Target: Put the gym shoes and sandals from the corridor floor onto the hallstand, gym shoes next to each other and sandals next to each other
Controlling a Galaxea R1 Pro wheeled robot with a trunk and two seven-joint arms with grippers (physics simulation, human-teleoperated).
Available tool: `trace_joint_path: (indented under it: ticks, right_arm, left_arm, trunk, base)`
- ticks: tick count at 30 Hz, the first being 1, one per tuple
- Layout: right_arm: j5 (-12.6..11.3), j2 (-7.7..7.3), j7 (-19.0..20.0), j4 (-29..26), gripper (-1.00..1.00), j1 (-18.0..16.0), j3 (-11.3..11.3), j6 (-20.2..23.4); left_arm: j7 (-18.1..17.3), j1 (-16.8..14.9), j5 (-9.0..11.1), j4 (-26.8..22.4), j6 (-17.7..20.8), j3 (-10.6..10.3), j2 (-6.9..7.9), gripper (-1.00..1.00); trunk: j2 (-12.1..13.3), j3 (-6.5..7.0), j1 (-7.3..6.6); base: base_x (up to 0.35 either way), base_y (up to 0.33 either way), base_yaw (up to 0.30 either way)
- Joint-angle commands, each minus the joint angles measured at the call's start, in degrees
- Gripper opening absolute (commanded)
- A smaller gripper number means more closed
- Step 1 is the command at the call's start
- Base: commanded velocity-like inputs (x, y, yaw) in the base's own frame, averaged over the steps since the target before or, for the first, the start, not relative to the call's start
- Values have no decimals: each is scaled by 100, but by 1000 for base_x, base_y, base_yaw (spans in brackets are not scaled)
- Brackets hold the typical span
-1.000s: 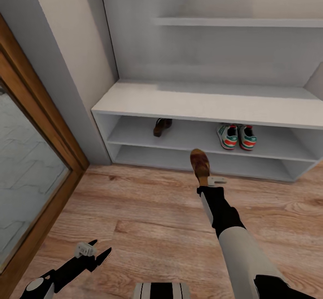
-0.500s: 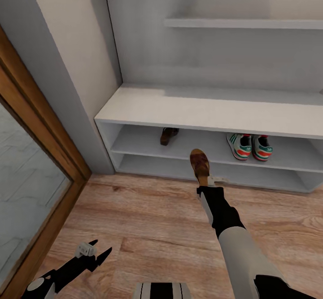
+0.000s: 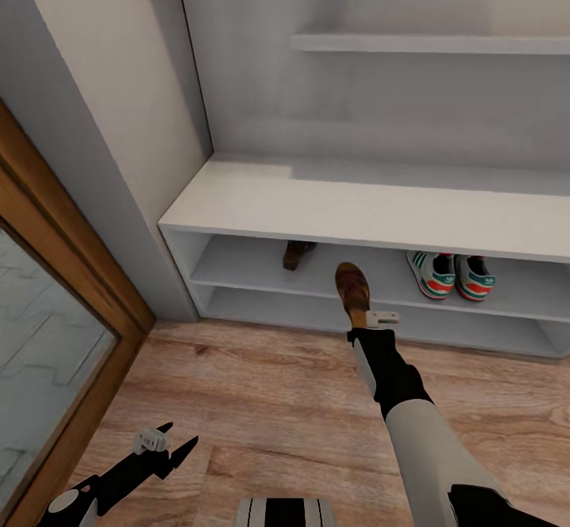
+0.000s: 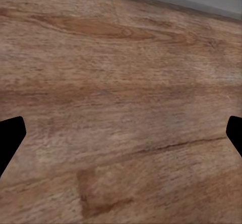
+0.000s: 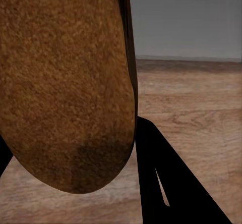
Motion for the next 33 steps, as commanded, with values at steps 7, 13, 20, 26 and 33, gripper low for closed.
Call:
trace_joint_path:
  ticks: [7,13,20,26,33]
  right_arm:
    - [41,7,-8,0,-100,-3,-19,39]
    - [46,7,-17,-6,-100,-3,-25,42]
    - [49,7,-22,-7,-100,-3,-29,47]
    - [49,7,-25,-16,-100,-3,-28,47]
    - [49,7,-25,-17,-100,-3,-33,47]
  left_arm:
    - [-27,-4,-20,10,-22,25,-6,100]
    - [-31,-4,-24,7,-27,25,-7,100]
    - [-28,-4,-25,11,-23,25,-18,100]
    - [-27,-4,-26,17,-22,25,-25,100]
    - [-27,-4,-26,31,-22,25,-29,100]
  trunk:
    - [-2,-4,-1]
    - [-2,-4,-1]
    - [-2,-4,-1]
    - [-2,-4,-1]
    - [-2,-4,-1]
  base:
    - [62,92,0]
    - [24,39,0]
    - [169,3,0]
    - [128,0,0]
    - [34,11,0]
